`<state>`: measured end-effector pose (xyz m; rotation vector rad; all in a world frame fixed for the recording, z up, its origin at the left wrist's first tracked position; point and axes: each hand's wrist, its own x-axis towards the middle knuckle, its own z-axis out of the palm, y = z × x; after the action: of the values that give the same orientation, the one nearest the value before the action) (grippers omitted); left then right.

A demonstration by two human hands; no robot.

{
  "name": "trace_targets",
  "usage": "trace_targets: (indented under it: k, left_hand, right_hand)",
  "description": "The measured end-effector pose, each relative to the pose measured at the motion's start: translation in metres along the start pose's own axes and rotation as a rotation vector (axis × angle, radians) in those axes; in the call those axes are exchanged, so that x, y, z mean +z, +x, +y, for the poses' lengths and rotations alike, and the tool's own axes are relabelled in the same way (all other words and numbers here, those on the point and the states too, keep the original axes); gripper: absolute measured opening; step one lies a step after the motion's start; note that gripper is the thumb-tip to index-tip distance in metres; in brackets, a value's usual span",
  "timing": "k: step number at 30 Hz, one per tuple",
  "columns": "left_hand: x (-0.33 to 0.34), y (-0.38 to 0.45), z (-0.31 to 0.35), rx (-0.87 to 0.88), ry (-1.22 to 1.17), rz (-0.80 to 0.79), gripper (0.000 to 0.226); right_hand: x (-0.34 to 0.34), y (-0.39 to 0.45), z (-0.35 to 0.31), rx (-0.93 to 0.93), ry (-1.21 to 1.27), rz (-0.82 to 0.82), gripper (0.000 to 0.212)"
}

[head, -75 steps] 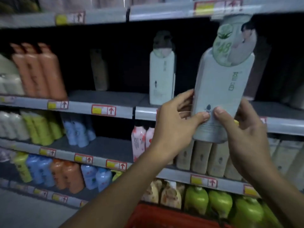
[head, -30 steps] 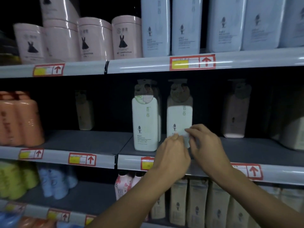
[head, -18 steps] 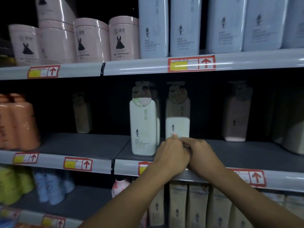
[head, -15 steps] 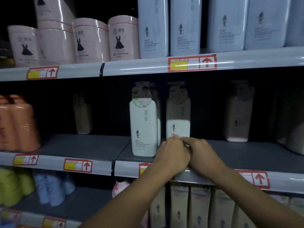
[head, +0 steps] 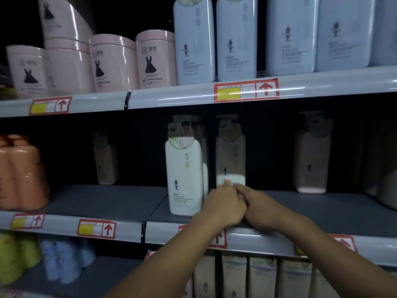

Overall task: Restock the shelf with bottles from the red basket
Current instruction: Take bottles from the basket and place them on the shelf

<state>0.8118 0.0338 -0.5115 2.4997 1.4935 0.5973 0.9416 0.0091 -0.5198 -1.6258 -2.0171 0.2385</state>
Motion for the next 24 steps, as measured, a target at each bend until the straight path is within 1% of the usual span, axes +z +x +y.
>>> trace_targets:
  k: [5,11,14,17,21,24]
  left_hand:
    - [0.003,0.008,-0.002,-0.008,-0.035,-0.018,0.055]
    - [0.006,0.008,-0.003,-0.003,-0.082,-0.013,0.054]
    - [0.005,0.006,-0.002,-0.002,-0.122,0.014,0.053]
    - [0.002,0.0,0.001,-0.009,-0.169,0.062,0.053]
    - [-0.003,-0.025,0.008,0.025,-0.267,0.177,0.05]
    - [-0.006,-0.06,0.013,0.068,-0.377,0.266,0.046]
  right_hand:
    - [-0.003,0.003,-0.001,0.018,0.018,-0.028,0.06]
    - [-0.002,0.004,0.0,0.034,0.025,-0.016,0.06]
    - [-0.003,-0.001,-0.004,0.013,0.022,0.033,0.055]
    - [-0.007,-0.012,-0.014,0.025,0.023,0.093,0.057]
    - [-0.012,-0.041,-0.034,-0.017,0.046,0.239,0.051]
    - [-0.01,-0.072,-0.05,-0.037,0.079,0.305,0.049]
